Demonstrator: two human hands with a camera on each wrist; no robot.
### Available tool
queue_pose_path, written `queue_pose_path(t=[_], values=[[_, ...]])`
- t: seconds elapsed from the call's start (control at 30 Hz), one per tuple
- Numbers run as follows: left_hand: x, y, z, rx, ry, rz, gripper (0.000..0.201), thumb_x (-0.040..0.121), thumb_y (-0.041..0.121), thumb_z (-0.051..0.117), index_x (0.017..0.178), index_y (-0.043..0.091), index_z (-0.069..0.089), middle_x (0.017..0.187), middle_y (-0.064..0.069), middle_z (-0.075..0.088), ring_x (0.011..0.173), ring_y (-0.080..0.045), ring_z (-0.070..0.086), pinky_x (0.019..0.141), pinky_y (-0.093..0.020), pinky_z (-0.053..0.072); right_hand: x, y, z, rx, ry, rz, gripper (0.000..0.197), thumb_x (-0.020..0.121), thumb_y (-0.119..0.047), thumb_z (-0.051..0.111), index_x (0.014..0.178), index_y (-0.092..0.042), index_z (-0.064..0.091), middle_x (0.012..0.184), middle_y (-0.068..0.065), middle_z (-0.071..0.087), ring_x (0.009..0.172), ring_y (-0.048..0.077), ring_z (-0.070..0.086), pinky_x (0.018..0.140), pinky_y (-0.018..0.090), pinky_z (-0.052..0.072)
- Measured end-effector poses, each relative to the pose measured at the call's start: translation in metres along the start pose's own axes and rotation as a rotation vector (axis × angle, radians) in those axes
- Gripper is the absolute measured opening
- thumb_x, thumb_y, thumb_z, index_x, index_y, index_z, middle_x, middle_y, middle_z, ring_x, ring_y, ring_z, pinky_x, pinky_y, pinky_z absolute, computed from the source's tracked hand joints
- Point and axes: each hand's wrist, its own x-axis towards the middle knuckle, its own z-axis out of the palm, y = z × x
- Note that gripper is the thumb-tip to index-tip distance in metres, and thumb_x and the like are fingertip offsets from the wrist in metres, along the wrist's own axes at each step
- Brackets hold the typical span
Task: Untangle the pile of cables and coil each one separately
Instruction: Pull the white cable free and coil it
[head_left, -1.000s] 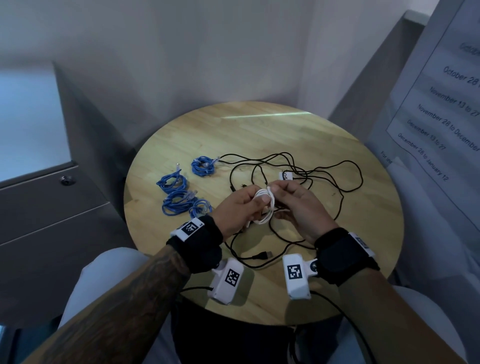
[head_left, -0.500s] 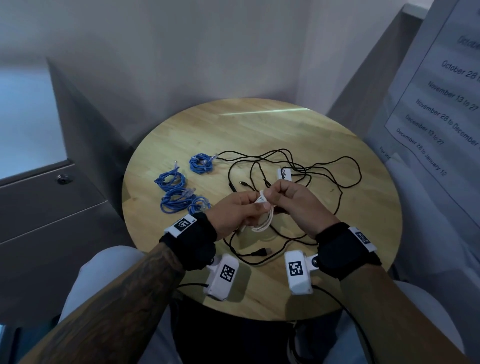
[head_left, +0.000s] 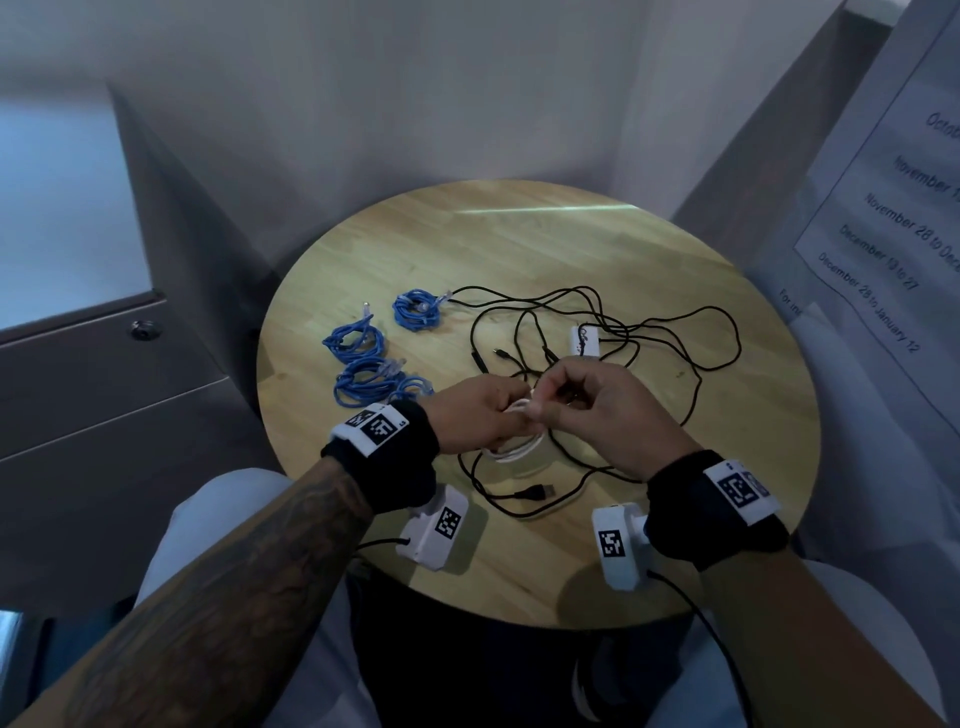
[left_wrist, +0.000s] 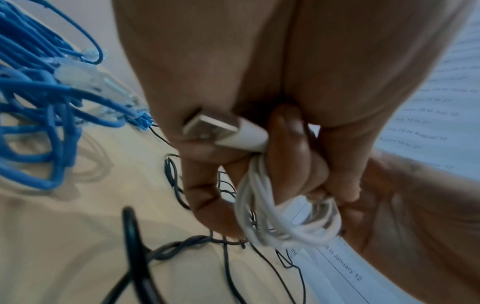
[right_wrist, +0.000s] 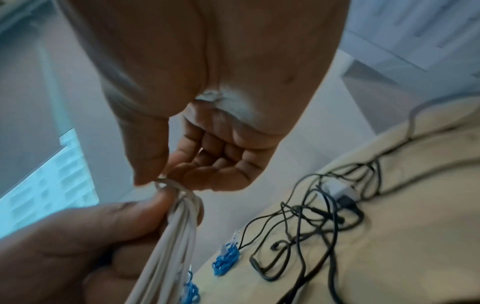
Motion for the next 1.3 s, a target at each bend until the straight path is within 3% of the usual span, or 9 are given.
queue_pose_path(t=[0.17, 0.37, 0.5, 0.57, 0.77, 0.93, 1.07, 1.2, 1.3], values=[[0.002, 0.006, 0.005, 0.064, 0.069, 0.056, 0.014, 0.097, 0.023, 0.058, 0.084, 0.026, 0.063, 0.062, 0.012, 0.053, 0.057, -0.007, 0.045, 0.058, -0.023, 0.039, 0.004, 0.011, -0.004, 0.069, 0.036, 0.071, 0.006, 0.093, -0.016, 0.07, 0.098, -0.014, 0.073, 0.076, -0.005, 0.071, 0.071, 0.003, 0.061, 0.066, 0.017, 0.047], [0.008, 0.007, 0.015, 0.033, 0.198, 0.01, 0.016, 0.095, 0.035, 0.06, 0.101, 0.021, 0.056, 0.08, 0.007, 0.057, 0.067, -0.004, 0.05, 0.062, -0.022, 0.042, 0.01, 0.015, -0.009, 0.107, 0.27, 0.071, 0.009, 0.097, -0.018, 0.064, 0.087, -0.018, 0.063, 0.08, -0.004, 0.065, 0.075, 0.011, 0.059, 0.078, 0.033, 0.051], [0.008, 0.012, 0.021, -0.435, 0.184, 0.001, 0.034, 0.103, 0.033, 0.046, 0.071, 0.024, 0.053, 0.062, 0.003, 0.032, 0.053, -0.011, 0.028, 0.056, -0.028, 0.022, 0.01, 0.009, -0.003, 0.236, 0.324, 0.078, 0.011, 0.1, -0.013, 0.056, 0.09, -0.012, 0.056, 0.075, 0.002, 0.058, 0.065, 0.01, 0.053, 0.063, 0.019, 0.045], [0.009, 0.009, 0.021, -0.493, 0.222, 0.019, 0.033, 0.104, 0.024, 0.044, 0.072, 0.017, 0.05, 0.061, 0.003, 0.028, 0.054, -0.01, 0.024, 0.056, -0.027, 0.02, 0.008, 0.007, -0.003, 0.264, 0.249, 0.105, 0.009, 0.098, -0.004, 0.055, 0.091, -0.01, 0.056, 0.074, 0.005, 0.059, 0.061, 0.01, 0.054, 0.058, 0.017, 0.043], [0.01, -0.001, 0.014, -0.298, 0.254, 0.029, 0.032, 0.103, 0.024, 0.047, 0.094, -0.006, 0.055, 0.056, 0.008, 0.036, 0.05, -0.009, 0.029, 0.052, -0.021, 0.029, 0.002, 0.014, -0.008, -0.223, 0.131, -0.096, 0.012, 0.09, -0.018, 0.072, 0.098, -0.025, 0.077, 0.089, -0.008, 0.069, 0.082, 0.004, 0.062, 0.074, 0.018, 0.049], [0.011, 0.002, 0.019, -0.355, 0.205, 0.04, 0.022, 0.104, 0.024, 0.044, 0.091, 0.01, 0.056, 0.056, 0.009, 0.035, 0.049, -0.007, 0.029, 0.048, -0.019, 0.029, 0.004, 0.016, -0.015, -0.447, 0.178, -0.226, 0.005, 0.093, -0.025, 0.068, 0.093, -0.024, 0.072, 0.086, -0.013, 0.062, 0.083, 0.006, 0.058, 0.072, 0.034, 0.05], [0.01, 0.002, 0.028, -0.403, 0.172, 0.008, 0.028, 0.104, 0.021, 0.042, 0.11, -0.003, 0.053, 0.06, 0.003, 0.034, 0.048, -0.007, 0.03, 0.047, -0.019, 0.029, 0.005, 0.01, -0.019, -0.592, 0.193, -0.315, 0.006, 0.092, -0.023, 0.064, 0.089, -0.02, 0.068, 0.084, -0.01, 0.059, 0.085, 0.013, 0.053, 0.073, 0.04, 0.048], [0.006, 0.01, 0.027, -0.548, 0.128, 0.021, 0.025, 0.106, 0.02, 0.036, 0.086, 0.01, 0.045, 0.062, 0.004, 0.028, 0.051, -0.006, 0.025, 0.049, -0.018, 0.024, 0.004, 0.012, -0.024, -0.537, 0.265, -0.291, 0.005, 0.093, -0.018, 0.065, 0.089, -0.019, 0.067, 0.085, -0.006, 0.061, 0.087, 0.015, 0.053, 0.076, 0.039, 0.047], [0.003, 0.014, 0.023, -0.721, 0.169, 0.044, 0.031, 0.106, 0.015, 0.034, 0.079, 0.011, 0.048, 0.063, 0.003, 0.03, 0.053, -0.006, 0.025, 0.048, -0.016, 0.024, 0.007, 0.018, -0.023, -0.39, 0.305, -0.24, 0.006, 0.095, -0.016, 0.065, 0.091, -0.02, 0.067, 0.09, -0.005, 0.06, 0.09, 0.013, 0.054, 0.079, 0.027, 0.045]])
